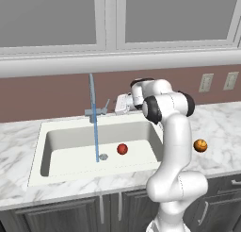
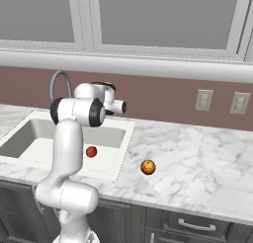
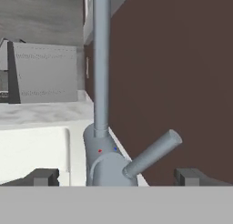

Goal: Turn on the sink faucet. Then move the onion from the counter to the sink. Turn off the sink. Move the vegetable from the sink to the pot next to the stove. Finally move the pot to the front left burner.

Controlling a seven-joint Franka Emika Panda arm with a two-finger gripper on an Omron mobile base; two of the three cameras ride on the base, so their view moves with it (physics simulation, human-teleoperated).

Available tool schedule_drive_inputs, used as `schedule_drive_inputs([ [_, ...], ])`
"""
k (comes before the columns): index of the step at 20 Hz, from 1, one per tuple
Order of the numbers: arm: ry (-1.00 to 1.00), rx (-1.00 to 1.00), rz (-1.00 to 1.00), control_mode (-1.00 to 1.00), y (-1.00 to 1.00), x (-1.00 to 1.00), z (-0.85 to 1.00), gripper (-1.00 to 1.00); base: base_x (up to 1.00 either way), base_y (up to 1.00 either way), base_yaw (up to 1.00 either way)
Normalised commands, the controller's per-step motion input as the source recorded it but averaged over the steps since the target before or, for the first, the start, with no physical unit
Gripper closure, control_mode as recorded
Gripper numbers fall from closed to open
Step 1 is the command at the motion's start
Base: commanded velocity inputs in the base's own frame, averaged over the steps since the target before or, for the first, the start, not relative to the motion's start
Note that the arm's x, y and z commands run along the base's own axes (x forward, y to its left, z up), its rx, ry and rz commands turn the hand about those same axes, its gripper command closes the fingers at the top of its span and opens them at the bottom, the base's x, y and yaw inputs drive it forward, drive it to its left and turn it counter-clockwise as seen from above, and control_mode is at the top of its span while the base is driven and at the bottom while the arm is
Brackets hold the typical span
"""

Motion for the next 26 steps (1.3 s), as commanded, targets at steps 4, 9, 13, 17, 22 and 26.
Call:
schedule_drive_inputs([
  [4, 0.00, 0.00, 0.00, -1.00, 0.04, 0.18, 0.00, -1.00, 0.00, 0.00, 0.00],
  [9, 0.00, 0.00, 0.00, -1.00, 0.05, 0.18, 0.00, -1.00, 0.00, 0.00, 0.00],
  [13, 0.00, 0.00, 0.00, -1.00, 0.06, 0.16, -0.01, -1.00, 0.00, 0.00, 0.00],
  [17, 0.00, 0.00, 0.00, -1.00, 0.08, 0.18, -0.03, -1.00, 0.00, 0.00, 0.00],
  [22, 0.00, 0.00, 0.00, -1.00, 0.15, 0.21, 0.00, -1.00, 0.00, 0.00, 0.00],
  [26, 0.00, 0.00, 0.00, -1.00, 0.21, 0.18, 0.00, -1.00, 0.00, 0.00, 0.00],
])
